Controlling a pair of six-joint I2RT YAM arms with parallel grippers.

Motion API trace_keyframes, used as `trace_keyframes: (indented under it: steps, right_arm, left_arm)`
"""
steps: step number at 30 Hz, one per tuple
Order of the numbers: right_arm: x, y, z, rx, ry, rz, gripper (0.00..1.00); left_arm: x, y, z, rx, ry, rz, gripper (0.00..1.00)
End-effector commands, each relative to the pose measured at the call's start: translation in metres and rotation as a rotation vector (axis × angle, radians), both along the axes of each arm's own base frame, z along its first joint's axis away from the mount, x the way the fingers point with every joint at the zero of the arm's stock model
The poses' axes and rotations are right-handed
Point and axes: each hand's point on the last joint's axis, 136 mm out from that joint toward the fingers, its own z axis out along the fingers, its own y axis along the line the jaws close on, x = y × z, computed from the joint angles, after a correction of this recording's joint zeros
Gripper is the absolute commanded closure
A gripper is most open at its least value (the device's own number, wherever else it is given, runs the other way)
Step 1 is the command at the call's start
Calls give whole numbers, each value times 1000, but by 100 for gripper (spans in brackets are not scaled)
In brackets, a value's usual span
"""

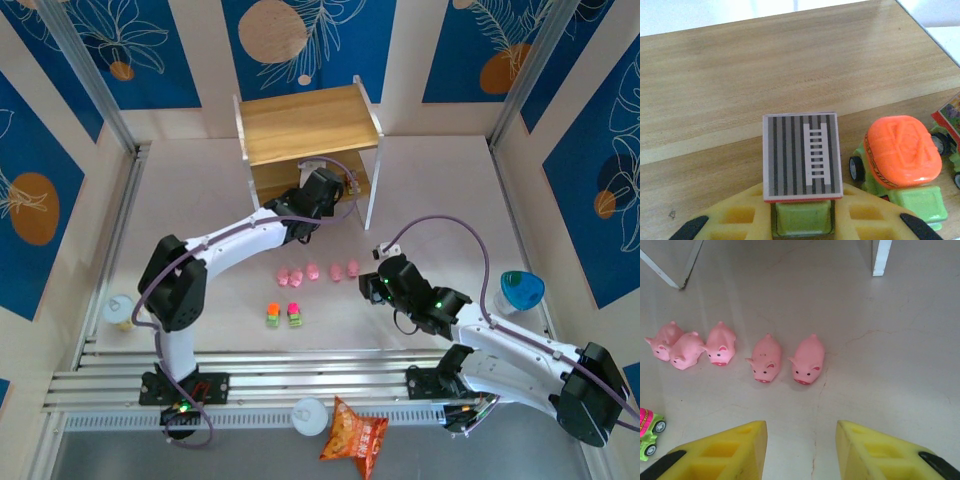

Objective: Place and organize the plastic toys onto the shelf

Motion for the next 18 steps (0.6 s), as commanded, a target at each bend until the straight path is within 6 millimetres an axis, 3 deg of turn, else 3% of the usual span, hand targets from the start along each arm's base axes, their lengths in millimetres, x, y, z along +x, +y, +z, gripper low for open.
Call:
trace_keyframes:
  steps: [1,18]
  right_arm:
    - [-1,2,1,24,-4,13,59]
    - [-1,1,0,28,2,11,59]
  left_arm:
    - [17,6,7,-8,-32,27,82]
    - [10,9,12,-14,-44,21,57]
